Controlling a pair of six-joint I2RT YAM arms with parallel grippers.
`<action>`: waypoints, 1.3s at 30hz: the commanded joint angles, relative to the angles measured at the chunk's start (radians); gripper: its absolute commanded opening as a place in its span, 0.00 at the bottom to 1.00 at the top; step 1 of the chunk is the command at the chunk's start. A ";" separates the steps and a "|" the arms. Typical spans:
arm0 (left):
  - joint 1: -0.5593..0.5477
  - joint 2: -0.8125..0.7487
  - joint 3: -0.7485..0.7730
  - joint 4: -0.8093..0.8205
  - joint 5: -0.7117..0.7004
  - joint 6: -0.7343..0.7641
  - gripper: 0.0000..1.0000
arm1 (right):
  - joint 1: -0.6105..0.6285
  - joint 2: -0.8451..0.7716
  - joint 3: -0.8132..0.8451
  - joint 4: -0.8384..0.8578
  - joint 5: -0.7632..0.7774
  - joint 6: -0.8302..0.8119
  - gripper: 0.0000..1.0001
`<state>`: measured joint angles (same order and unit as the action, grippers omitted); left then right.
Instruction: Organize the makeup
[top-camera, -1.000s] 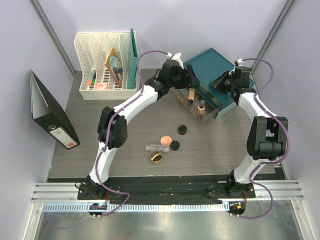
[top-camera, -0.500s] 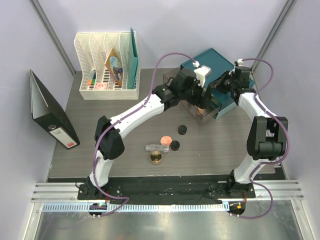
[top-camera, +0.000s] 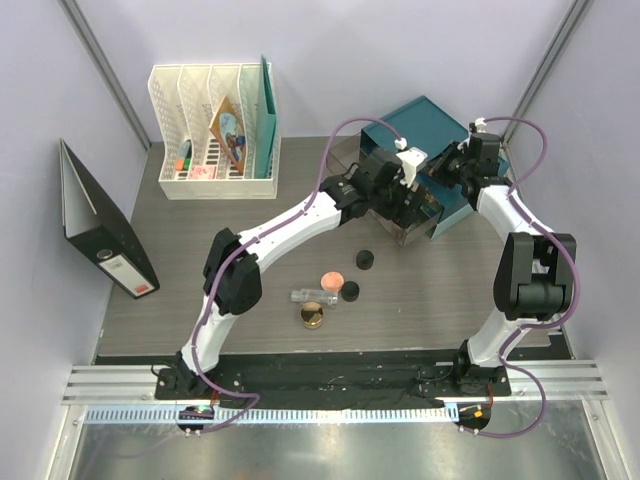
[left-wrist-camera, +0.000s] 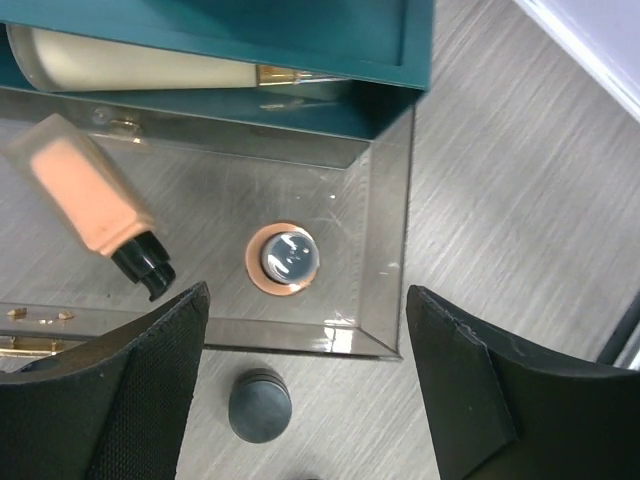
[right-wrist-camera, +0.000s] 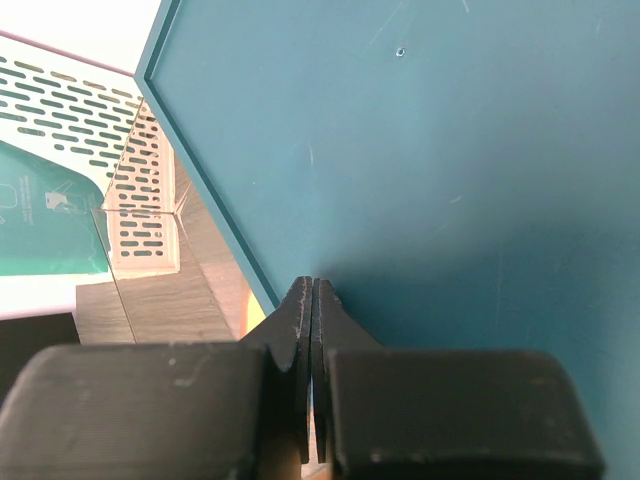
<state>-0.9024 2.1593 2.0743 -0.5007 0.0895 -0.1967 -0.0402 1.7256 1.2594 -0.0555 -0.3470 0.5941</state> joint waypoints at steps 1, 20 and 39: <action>0.003 0.023 0.058 0.027 -0.024 0.025 0.77 | 0.014 0.065 -0.074 -0.270 0.029 -0.042 0.01; 0.122 0.063 -0.013 0.244 0.144 -0.328 0.00 | 0.014 0.065 -0.086 -0.270 0.029 -0.047 0.01; 0.043 -0.067 -0.120 0.291 0.118 -0.168 0.78 | 0.014 0.071 -0.091 -0.267 0.028 -0.050 0.01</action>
<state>-0.8257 2.1433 1.9335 -0.2401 0.2295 -0.4202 -0.0383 1.7252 1.2469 -0.0391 -0.3645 0.5945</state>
